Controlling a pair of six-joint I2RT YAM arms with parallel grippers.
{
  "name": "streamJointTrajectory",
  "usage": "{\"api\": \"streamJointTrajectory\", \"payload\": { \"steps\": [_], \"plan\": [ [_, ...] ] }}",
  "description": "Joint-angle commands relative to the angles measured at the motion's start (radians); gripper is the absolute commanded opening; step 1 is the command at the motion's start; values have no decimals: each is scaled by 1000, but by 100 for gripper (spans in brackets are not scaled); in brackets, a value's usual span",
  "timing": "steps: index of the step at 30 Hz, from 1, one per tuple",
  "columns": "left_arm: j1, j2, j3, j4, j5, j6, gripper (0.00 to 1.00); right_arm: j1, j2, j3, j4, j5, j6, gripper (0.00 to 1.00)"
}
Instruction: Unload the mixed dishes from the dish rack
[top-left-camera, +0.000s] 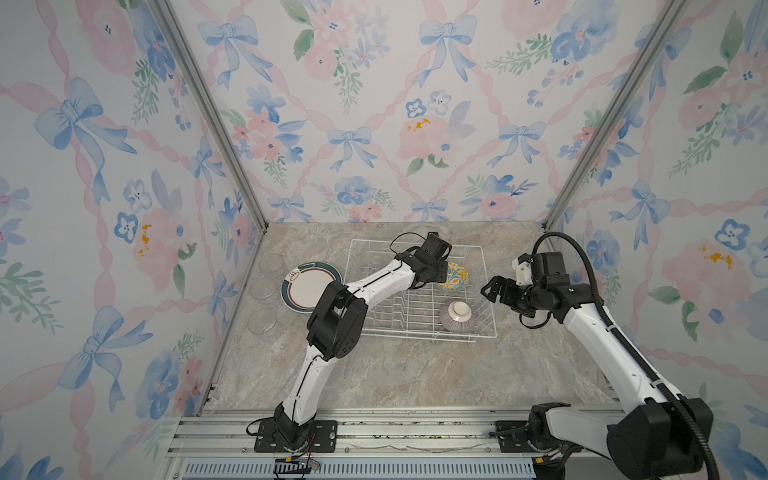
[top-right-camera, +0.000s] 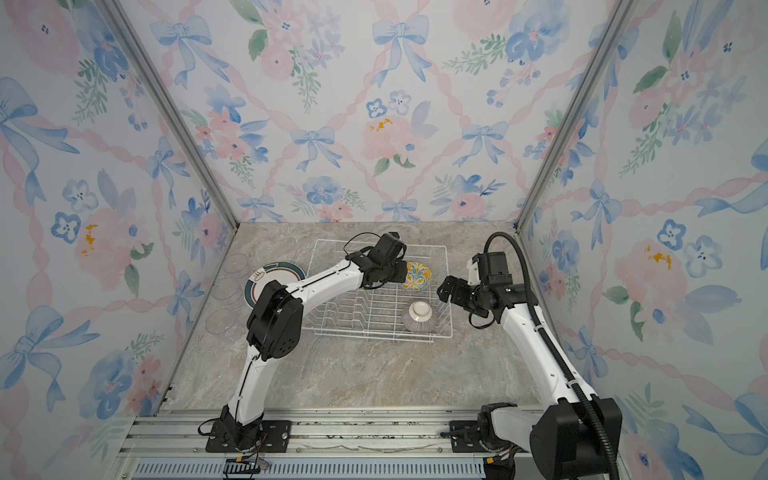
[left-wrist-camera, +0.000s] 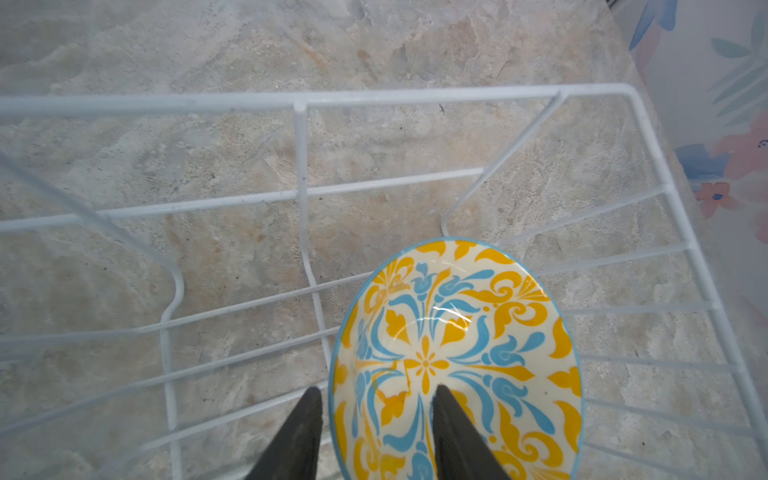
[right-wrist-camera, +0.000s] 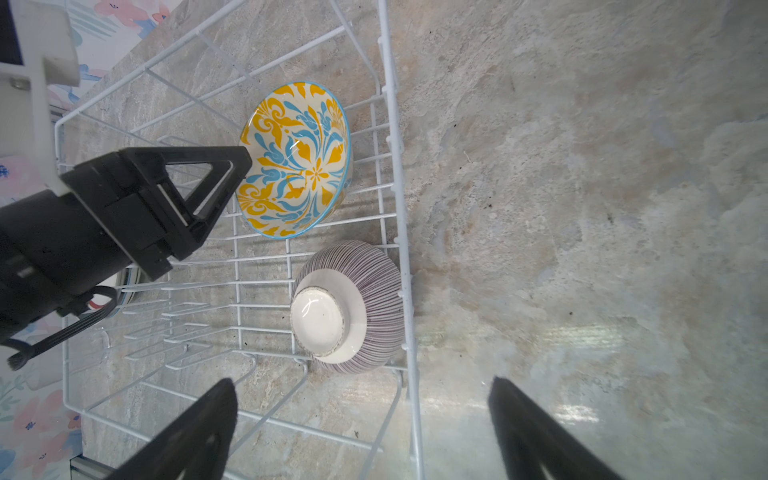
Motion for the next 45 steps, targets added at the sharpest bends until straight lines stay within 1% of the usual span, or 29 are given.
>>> {"api": "streamJointTrajectory", "payload": {
  "steps": [1,6,9,15,24,26,27,29,30,32,39,45],
  "plan": [
    [11,50,34,-20,-7,13,44,-13,-31,-15,-25,20,-16,97],
    [16,82,60,-20,5,10,38,-20,-46,-22,-30,21,-17,97],
    [17,94,76,-20,4,12,30,-21,-52,-25,-31,23,-17,96],
    [31,105,81,-20,0,35,28,-28,-67,-26,-43,23,-23,97],
    [30,143,114,-20,56,34,25,-40,-87,-36,-48,18,-25,97],
    [28,151,120,-20,63,31,21,-42,-92,-40,-46,19,-26,97],
    [28,153,122,-20,65,28,18,-42,-93,-40,-48,18,-25,97],
    [28,156,127,-20,68,25,6,-43,-97,-43,-50,18,-25,96],
    [28,154,130,-20,66,26,2,-42,-98,-44,-50,18,-25,97],
    [28,147,136,-20,60,30,0,-42,-101,-47,-50,20,-23,97],
    [36,94,142,-19,45,46,0,-43,-126,-56,-51,21,-19,97],
    [52,-38,101,-20,47,66,0,-42,-146,-68,-41,18,-13,96]
  ]
}}
